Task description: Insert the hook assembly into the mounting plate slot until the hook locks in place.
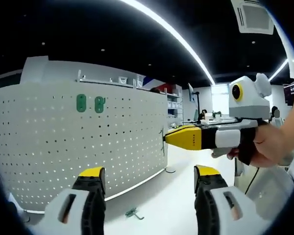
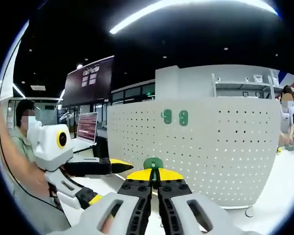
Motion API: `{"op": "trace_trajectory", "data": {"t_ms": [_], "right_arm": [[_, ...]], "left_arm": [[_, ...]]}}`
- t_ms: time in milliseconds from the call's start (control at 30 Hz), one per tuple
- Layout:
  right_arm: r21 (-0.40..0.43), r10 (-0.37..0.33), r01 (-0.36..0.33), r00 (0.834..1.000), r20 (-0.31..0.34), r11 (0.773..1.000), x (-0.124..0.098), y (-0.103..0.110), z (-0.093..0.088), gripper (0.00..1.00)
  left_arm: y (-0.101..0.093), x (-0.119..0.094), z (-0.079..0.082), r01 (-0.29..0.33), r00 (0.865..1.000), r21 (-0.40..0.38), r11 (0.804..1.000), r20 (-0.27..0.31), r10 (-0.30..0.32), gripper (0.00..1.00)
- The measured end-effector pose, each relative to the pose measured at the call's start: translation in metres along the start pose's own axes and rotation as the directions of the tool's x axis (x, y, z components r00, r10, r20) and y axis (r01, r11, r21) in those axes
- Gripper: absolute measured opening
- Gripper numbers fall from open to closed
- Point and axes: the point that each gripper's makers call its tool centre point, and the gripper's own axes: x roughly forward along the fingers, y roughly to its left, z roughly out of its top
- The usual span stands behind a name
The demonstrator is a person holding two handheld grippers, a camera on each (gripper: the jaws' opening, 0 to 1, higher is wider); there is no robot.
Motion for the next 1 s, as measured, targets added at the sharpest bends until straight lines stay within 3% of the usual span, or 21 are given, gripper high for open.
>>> {"op": "trace_trajectory", "data": {"t_ms": [333,1000], "right_arm": [[0.006,-0.036,0.036,0.999,0.014,0.999,0.009,-0.015,0.015,0.01],[0.002,-0.087,0.087,0.996,0.012,0.996,0.040,-0.045,0.035,0.01]], "left_arm": [[0.013,-0.019,-0.006,-0.035,0.999,-0.012,0.999,-0.008,0.034,0.74],[0.042,-0.048,-0.001,-0.127,0.992,-0.028,0.992,0.013,0.127,0.72]]}}
